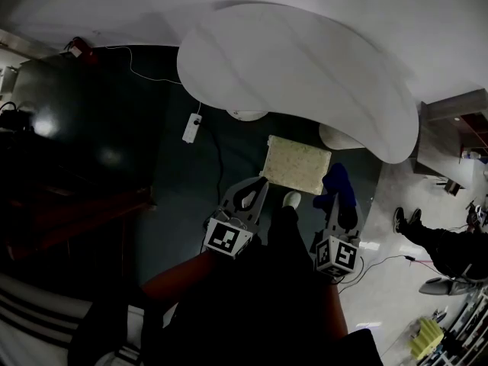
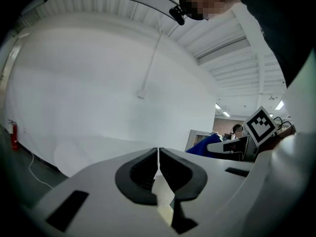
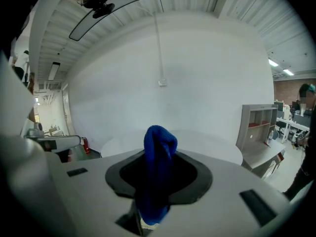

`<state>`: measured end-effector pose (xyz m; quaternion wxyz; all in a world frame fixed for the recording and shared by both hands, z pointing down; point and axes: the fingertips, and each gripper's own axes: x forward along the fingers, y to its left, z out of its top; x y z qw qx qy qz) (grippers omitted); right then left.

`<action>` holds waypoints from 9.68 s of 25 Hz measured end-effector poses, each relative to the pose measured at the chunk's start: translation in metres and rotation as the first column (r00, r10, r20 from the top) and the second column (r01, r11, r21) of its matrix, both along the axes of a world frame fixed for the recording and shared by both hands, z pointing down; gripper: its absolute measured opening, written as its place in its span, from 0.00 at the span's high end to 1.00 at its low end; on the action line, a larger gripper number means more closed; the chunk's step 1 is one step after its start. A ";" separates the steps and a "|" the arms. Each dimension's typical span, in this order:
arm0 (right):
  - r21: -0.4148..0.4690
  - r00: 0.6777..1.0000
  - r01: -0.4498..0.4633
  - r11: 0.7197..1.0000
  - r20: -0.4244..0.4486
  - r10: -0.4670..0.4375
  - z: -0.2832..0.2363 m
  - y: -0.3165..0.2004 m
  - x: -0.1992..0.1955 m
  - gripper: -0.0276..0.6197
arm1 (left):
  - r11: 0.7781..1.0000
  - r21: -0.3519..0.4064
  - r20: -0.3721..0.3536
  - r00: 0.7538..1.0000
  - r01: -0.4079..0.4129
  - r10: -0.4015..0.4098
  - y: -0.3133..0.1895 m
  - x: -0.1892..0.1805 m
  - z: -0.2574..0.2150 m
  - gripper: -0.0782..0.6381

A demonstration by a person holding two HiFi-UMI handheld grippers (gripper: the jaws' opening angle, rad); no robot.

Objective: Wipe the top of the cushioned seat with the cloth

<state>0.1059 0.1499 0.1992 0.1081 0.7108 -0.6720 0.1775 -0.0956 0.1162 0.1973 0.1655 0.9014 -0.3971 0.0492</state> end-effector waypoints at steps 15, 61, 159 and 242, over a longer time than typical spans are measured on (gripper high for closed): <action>-0.113 0.941 0.263 0.958 0.248 -0.229 0.131 -0.104 -0.001 0.78 | 0.988 -0.094 0.136 0.984 0.125 -0.112 -0.046 0.037 0.080 0.86; -0.492 0.883 0.457 0.741 0.352 -0.310 0.570 -0.145 -0.117 0.78 | 0.892 -0.326 0.098 0.950 0.312 -0.297 -0.039 -0.007 0.343 0.86; -0.651 0.992 0.101 0.752 0.121 -0.029 0.593 -0.067 0.187 0.78 | 0.947 -0.321 0.119 0.991 -0.023 0.064 -0.028 0.209 0.352 0.86; -0.604 0.934 0.348 0.717 0.287 -0.212 0.590 -0.024 -0.099 0.77 | 0.925 -0.376 0.156 0.988 0.064 -0.005 -0.020 -0.016 0.381 0.86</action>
